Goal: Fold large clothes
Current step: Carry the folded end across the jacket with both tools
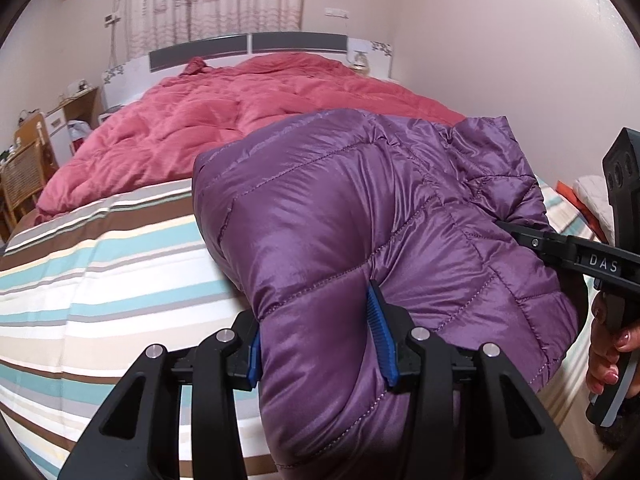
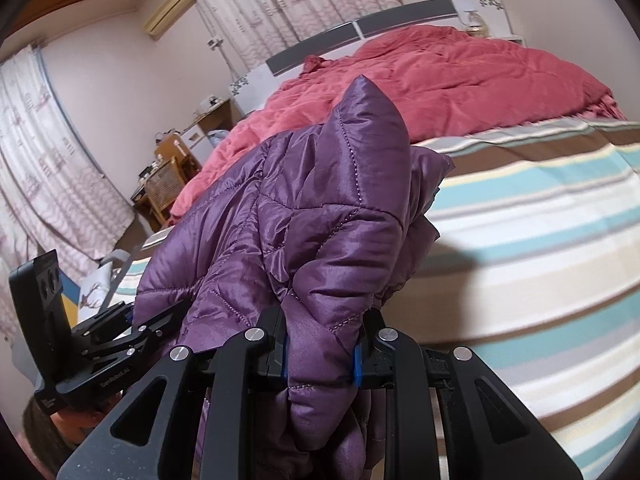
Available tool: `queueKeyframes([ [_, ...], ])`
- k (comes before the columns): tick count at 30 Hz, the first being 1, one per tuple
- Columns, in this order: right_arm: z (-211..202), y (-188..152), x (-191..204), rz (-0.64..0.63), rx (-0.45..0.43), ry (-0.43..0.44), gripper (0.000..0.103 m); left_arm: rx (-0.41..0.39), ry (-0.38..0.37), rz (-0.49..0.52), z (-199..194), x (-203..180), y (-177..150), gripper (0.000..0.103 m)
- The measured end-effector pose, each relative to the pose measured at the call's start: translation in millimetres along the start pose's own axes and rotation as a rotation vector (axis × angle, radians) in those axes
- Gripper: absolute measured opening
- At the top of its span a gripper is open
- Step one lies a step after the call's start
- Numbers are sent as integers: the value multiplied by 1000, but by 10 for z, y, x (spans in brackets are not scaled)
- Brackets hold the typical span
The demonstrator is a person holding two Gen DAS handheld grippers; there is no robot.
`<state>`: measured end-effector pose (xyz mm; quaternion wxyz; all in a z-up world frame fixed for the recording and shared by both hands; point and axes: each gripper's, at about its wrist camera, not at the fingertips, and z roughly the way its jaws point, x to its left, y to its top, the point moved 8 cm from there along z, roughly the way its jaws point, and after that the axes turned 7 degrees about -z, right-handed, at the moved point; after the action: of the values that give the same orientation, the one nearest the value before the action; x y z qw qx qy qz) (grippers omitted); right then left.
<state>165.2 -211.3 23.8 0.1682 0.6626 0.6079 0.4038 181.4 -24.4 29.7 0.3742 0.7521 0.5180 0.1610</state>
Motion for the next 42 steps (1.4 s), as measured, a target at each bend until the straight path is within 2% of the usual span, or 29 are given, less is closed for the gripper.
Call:
queueKeyframes([
  [15,863,397,969,-128,20,82,22,-63,142,-96,-12,1326,303,43],
  [25,1528,333,1274,-196,63,59,22,-28,213,-187,391,2087,90,45],
  [29,1716,265,1347,-227,84,17,27,-27,201,-235,475,2248,-70,53],
  [33,1817,144,1203,-178,109,2,35,-36,208,-215,482,2248,-135,60],
  [38,1696,109,1174,-139,111,9,41,-44,227,-227,303,2192,-145,61],
  [42,1450,31,1111,-75,86,10,41,-74,222,-212,90,2060,-222,61],
])
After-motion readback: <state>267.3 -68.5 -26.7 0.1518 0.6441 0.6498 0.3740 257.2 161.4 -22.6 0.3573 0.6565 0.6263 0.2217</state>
